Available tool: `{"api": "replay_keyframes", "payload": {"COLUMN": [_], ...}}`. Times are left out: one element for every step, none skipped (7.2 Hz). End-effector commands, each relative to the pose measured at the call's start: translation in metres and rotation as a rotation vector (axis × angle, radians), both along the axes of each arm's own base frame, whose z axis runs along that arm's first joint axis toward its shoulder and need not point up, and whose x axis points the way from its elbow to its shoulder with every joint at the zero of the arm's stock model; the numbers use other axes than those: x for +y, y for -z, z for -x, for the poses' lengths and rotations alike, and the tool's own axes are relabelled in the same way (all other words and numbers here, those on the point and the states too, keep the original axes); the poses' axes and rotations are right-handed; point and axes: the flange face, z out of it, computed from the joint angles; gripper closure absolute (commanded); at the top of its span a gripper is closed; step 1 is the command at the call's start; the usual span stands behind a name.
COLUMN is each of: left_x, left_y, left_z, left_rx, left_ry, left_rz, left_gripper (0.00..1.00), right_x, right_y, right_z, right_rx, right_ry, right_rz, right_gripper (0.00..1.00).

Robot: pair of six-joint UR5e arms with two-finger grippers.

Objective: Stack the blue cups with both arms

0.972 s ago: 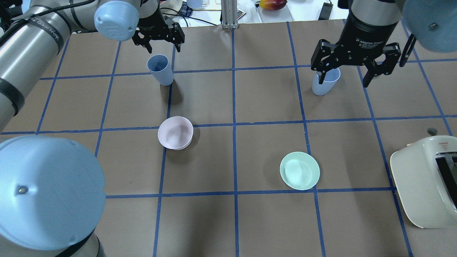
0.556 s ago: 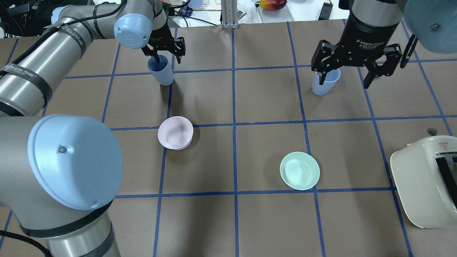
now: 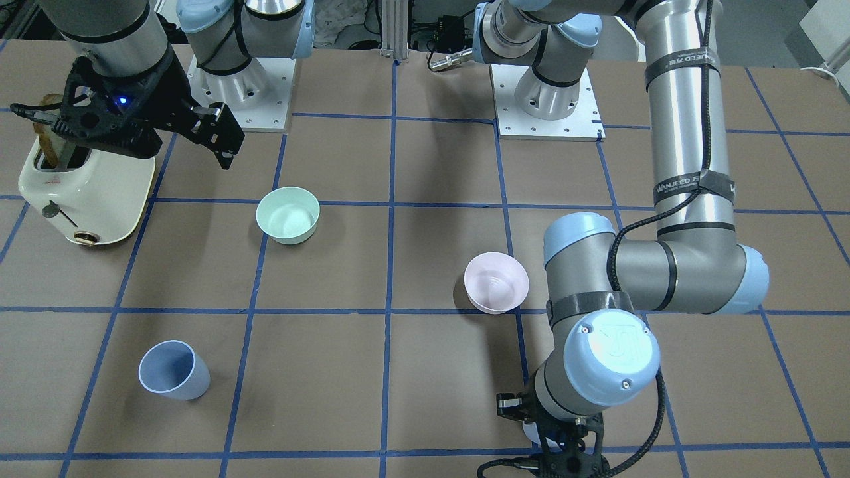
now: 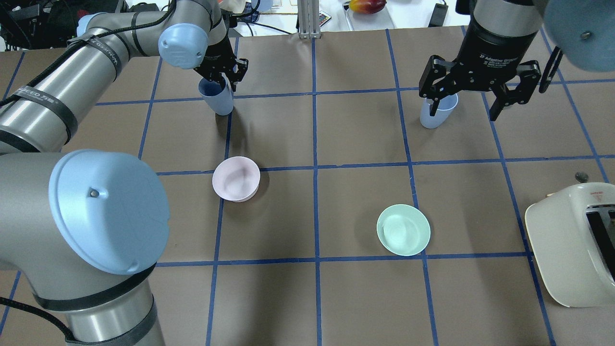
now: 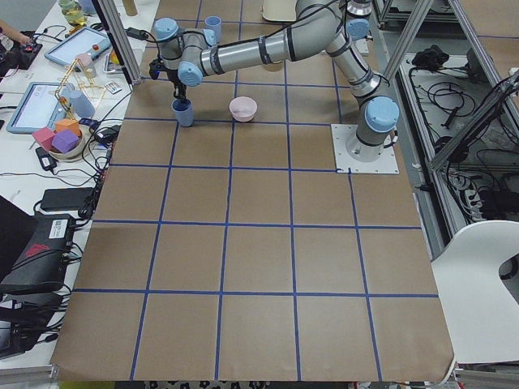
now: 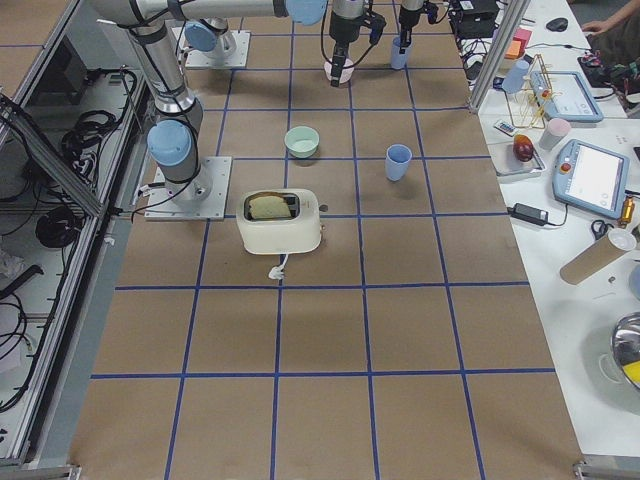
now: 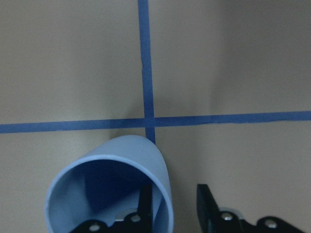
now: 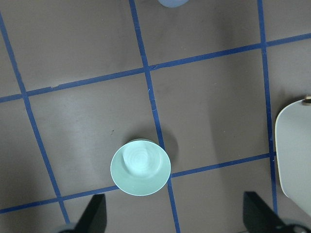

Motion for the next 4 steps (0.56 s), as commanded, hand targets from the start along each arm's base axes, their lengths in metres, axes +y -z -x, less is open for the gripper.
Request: {"api": "replay_keyframes", "payload": {"left_x": [0.048,0.076,0.098,0.126], "left_y": [-0.058,-0.057,-0.039,-0.022], "left_z": [0.101,0.151,0.198,0.235], "left_rx": [0.035,0.036,0.037,0.016], "left_ry": [0.043,0.034,-0.009,-0.023], "left_rz": [0.025,0.000,-0.028,-0.048], "left_gripper": [1.00,1.00,1.00,1.00], "right_x": [0.000,-0.001,-0.001,-0.003], "right_y": [0.000,0.000,0.000,0.000], "right_z": [0.000,0.000,0.000,0.003], "right_rx": [0.000,0.000,0.000,0.003], "right_ry": [-0.001,-0.001,-0.001,-0.004], "right_rz": [0.002,0.002,0.002,0.011], "right_gripper": [0.00,0.00,0.00,0.00]}}
